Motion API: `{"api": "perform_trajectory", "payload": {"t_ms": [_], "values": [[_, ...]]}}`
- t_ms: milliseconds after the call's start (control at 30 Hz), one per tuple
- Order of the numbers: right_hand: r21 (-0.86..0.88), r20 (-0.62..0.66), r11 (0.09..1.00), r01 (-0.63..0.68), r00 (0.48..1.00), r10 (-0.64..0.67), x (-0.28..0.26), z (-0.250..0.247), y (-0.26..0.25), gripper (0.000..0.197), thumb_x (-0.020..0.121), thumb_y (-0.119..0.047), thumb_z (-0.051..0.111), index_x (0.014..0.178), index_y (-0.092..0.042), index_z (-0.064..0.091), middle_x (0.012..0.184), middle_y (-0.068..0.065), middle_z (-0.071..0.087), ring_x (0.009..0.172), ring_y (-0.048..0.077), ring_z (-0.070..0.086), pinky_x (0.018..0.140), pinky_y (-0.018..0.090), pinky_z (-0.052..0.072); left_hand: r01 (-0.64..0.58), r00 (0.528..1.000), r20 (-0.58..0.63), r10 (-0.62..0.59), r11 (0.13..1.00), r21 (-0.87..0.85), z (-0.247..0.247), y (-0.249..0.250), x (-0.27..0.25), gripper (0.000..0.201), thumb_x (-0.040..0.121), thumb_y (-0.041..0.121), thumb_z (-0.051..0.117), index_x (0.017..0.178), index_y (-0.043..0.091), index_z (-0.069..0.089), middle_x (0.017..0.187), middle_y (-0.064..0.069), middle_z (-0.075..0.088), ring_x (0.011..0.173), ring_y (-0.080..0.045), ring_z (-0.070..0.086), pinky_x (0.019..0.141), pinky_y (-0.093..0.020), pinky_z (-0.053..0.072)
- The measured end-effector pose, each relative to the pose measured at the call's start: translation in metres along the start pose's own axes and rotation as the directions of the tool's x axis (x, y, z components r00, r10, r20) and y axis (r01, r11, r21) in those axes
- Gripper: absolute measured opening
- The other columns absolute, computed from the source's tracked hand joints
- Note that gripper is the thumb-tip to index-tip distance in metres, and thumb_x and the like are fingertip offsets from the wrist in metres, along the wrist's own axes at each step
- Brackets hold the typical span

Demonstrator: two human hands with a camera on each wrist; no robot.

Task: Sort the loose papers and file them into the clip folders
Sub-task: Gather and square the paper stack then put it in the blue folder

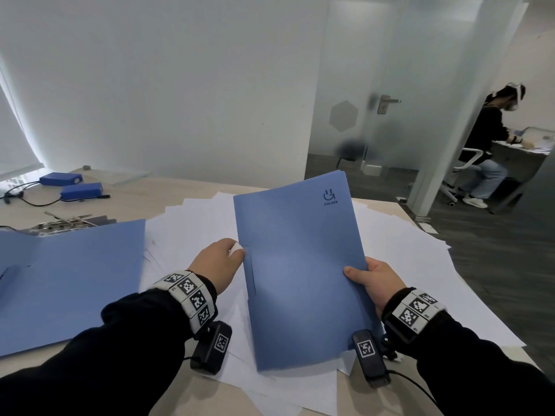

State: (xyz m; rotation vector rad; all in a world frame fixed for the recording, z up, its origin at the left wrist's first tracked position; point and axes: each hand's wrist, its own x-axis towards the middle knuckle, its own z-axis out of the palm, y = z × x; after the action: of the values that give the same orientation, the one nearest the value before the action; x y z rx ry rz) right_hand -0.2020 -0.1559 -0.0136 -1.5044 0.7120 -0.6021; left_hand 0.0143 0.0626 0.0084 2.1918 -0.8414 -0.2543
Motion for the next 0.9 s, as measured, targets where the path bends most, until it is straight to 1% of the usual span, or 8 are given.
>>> {"api": "perform_trajectory", "payload": {"t_ms": [100,200,300,400,500,633,800,900], "values": [[0.034,-0.002,0.999,-0.006,1.000,0.006,-0.001,0.003,0.001,0.017,0.089,0.001,0.060,0.097,-0.009,0.071,0.093,0.014,0.076,0.081,0.032,0.070,0.083,0.046,0.056,0.077,0.997,0.042,-0.068,0.958,-0.277,0.007,0.004,-0.008,0.016,0.094,0.019,0.043,0.098,0.017,0.059,0.086,-0.003,0.070,0.073,-0.020,0.069,0.053,-0.031,0.055],[0.047,-0.008,0.999,-0.017,1.000,0.018,-0.001,0.004,0.002,0.017,0.089,0.002,0.061,0.096,-0.010,0.072,0.091,0.012,0.076,0.079,0.032,0.069,0.082,0.046,0.056,0.163,0.986,0.110,-0.123,0.838,-0.520,0.015,0.007,-0.012,0.027,0.093,0.007,0.041,0.109,0.019,0.059,0.100,-0.007,0.071,0.081,-0.025,0.070,0.064,-0.040,0.062],[0.053,-0.005,0.998,-0.026,1.000,0.027,-0.002,0.004,0.006,0.018,0.089,0.002,0.060,0.096,-0.009,0.072,0.090,0.012,0.076,0.080,0.032,0.069,0.083,0.045,0.055,0.271,0.963,0.194,-0.189,0.669,-0.693,0.022,0.009,-0.016,0.031,0.092,-0.002,0.040,0.110,0.012,0.062,0.091,-0.007,0.072,0.069,-0.022,0.067,0.067,-0.039,0.060],[0.065,-0.005,0.997,-0.042,0.999,0.043,-0.004,0.005,0.009,0.018,0.090,0.003,0.059,0.098,-0.007,0.071,0.088,0.011,0.076,0.078,0.031,0.069,0.080,0.043,0.056,0.308,0.950,0.214,-0.227,0.584,-0.751,0.028,0.006,-0.019,0.026,0.091,-0.002,0.045,0.103,0.008,0.067,0.084,-0.007,0.072,0.066,-0.023,0.063,0.069,-0.039,0.055],[0.078,-0.006,0.995,-0.060,0.998,0.061,-0.005,0.006,0.010,0.018,0.090,0.004,0.058,0.096,-0.007,0.070,0.085,0.010,0.076,0.074,0.030,0.068,0.077,0.041,0.056,0.329,0.941,0.229,-0.250,0.516,-0.791,0.030,0.004,-0.020,0.020,0.088,0.001,0.052,0.100,0.007,0.067,0.085,-0.013,0.067,0.067,-0.025,0.057,0.060,-0.033,0.048],[0.086,-0.006,0.993,-0.075,0.997,0.076,-0.006,0.005,0.012,0.018,0.089,0.004,0.058,0.097,-0.007,0.070,0.086,0.011,0.076,0.075,0.030,0.069,0.076,0.040,0.056,0.332,0.940,0.245,-0.238,0.466,-0.820,0.034,0.001,-0.021,0.018,0.085,0.006,0.059,0.101,0.006,0.067,0.089,-0.012,0.070,0.068,-0.025,0.063,0.058,-0.031,0.052],[0.101,0.002,0.990,-0.098,0.995,0.099,-0.007,0.005,0.015,0.019,0.089,0.004,0.058,0.101,-0.005,0.070,0.090,0.013,0.075,0.075,0.030,0.069,0.073,0.037,0.056,0.344,0.937,0.252,-0.244,0.505,-0.792,0.041,-0.004,-0.021,0.014,0.086,0.027,0.065,0.094,0.016,0.067,0.108,-0.018,0.066,0.097,-0.034,0.065,0.078,-0.045,0.055],[0.110,0.002,0.988,-0.108,0.994,0.108,-0.007,0.006,0.016,0.019,0.089,0.004,0.058,0.102,-0.005,0.070,0.092,0.015,0.075,0.075,0.030,0.069,0.072,0.037,0.056,0.345,0.936,0.251,-0.249,0.496,-0.797,0.043,-0.006,-0.019,0.030,0.080,0.032,0.066,0.099,0.009,0.067,0.117,-0.021,0.063,0.104,-0.035,0.065,0.072,-0.043,0.056]]}}
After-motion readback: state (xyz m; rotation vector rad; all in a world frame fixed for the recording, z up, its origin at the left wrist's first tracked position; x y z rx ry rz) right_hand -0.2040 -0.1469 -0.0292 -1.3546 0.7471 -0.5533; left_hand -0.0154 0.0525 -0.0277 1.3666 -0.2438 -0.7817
